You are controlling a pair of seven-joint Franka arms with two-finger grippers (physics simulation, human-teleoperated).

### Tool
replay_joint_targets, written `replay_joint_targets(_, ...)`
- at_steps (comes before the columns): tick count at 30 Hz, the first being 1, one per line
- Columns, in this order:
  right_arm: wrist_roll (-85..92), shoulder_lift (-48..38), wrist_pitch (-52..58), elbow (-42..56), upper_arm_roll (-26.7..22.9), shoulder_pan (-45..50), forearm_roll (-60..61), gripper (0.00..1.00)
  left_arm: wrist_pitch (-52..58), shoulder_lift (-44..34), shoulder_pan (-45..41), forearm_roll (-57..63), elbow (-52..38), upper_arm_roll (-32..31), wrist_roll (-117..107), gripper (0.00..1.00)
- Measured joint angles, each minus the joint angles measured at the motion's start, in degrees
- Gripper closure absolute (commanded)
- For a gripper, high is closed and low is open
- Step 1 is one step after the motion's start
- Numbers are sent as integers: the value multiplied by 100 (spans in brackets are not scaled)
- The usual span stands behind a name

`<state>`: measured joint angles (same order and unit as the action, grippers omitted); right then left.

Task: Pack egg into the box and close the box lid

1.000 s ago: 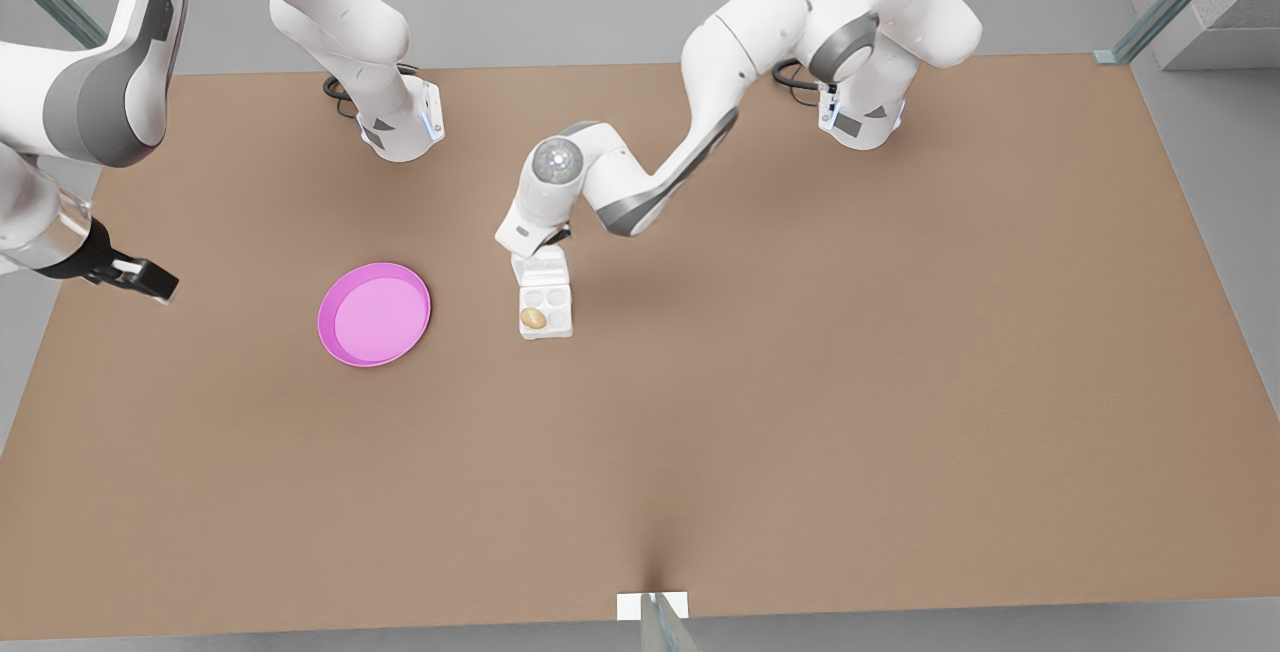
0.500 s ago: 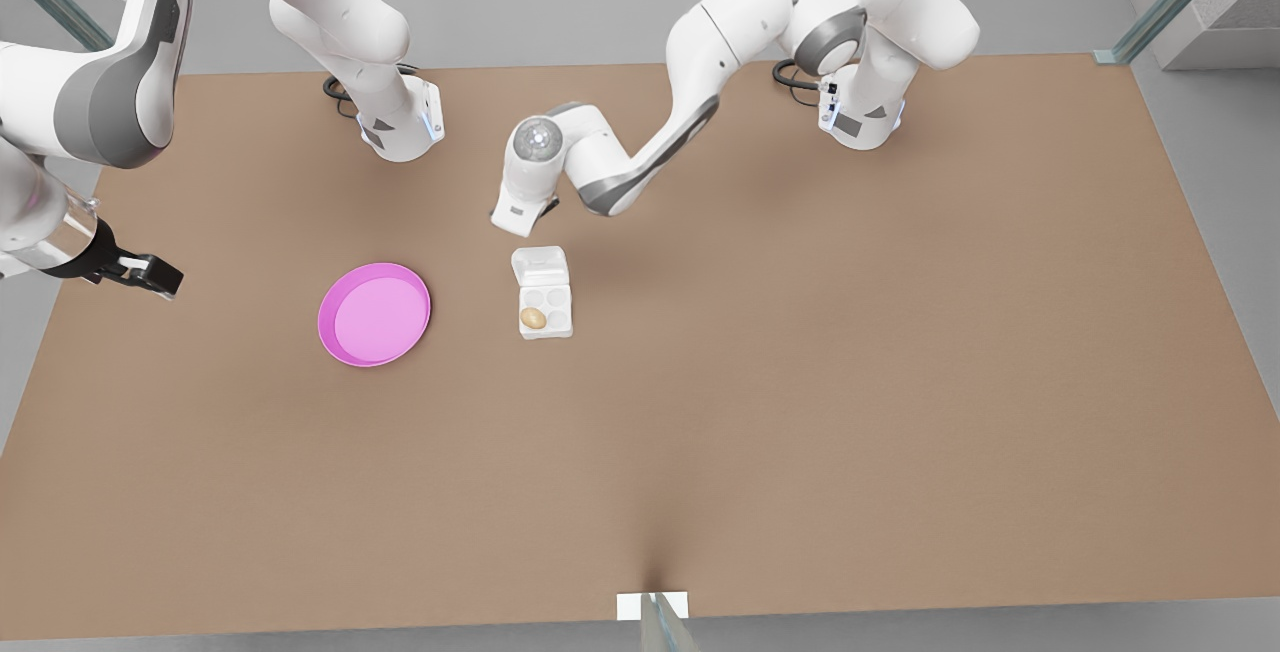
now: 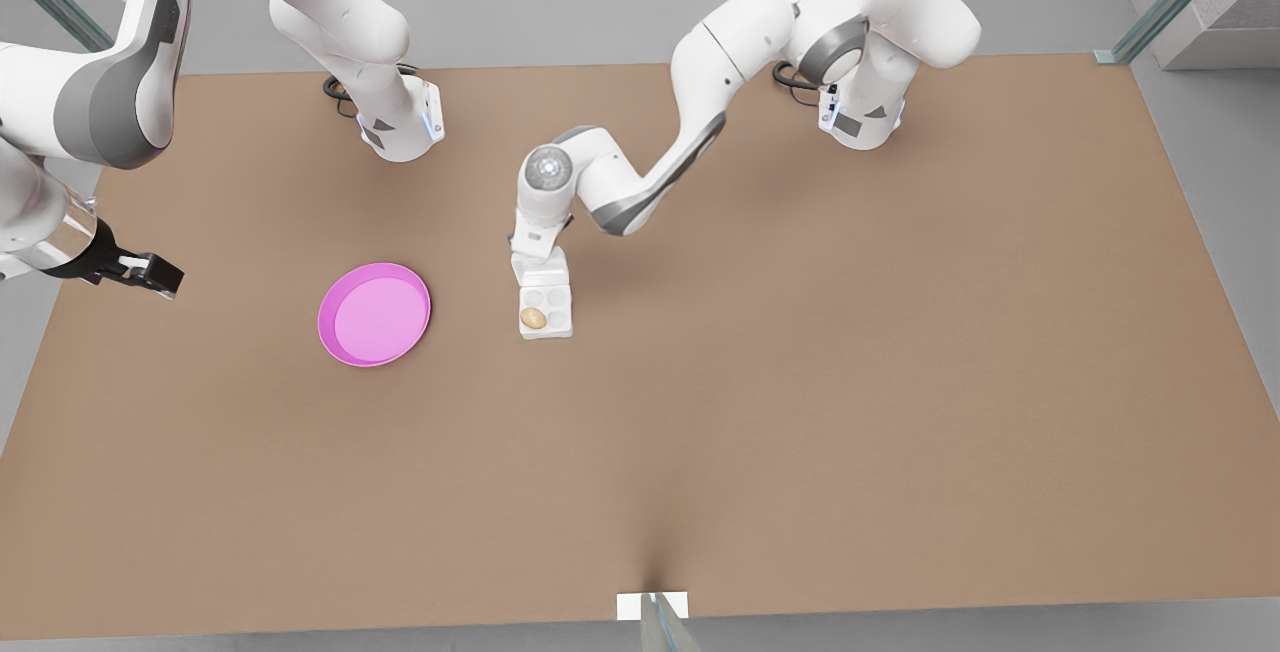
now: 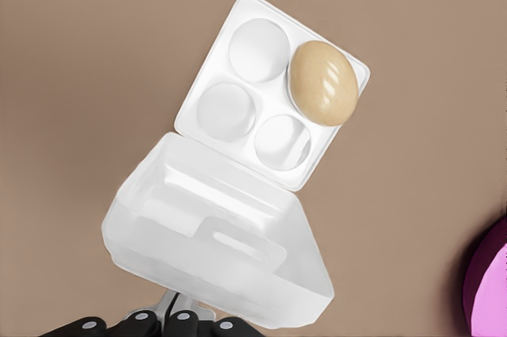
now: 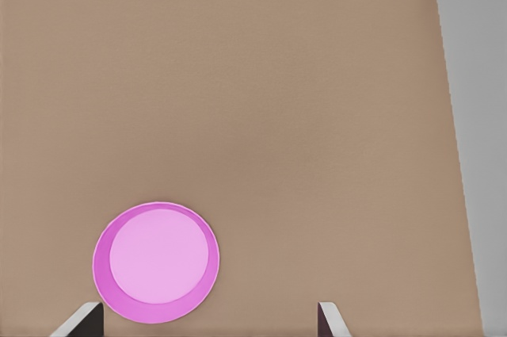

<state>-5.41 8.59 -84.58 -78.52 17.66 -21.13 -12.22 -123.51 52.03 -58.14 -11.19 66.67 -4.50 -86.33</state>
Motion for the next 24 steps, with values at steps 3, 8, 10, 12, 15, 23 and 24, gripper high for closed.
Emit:
replay_joint_targets(3,18,-1,0,-3,4,7,11,0,2,0,115,5,-7,2,-9,79)
replay_joint_targets(8,47,-20,3,-2,5,15,13,0,3,-15,260,10,-36,58,-10,79)
replay_joint_targets(10,56,-20,5,-6,5,18,14,0,7,-38,276,11,-37,146,-8,79)
replay_joint_targets(12,64,-18,6,-1,5,22,15,0,14,-64,319,11,-55,198,-5,79)
replay_joint_targets(15,73,-17,7,-4,5,22,15,0,51,-159,491,12,-110,213,-1,79)
replay_joint_targets(23,94,-4,6,105,9,129,0,0,1948,-1502,3956,695,-494,214,976,0)
replay_joint_targets(24,97,-2,4,129,13,252,-9,0,2367,-2007,4545,818,-485,216,1393,0)
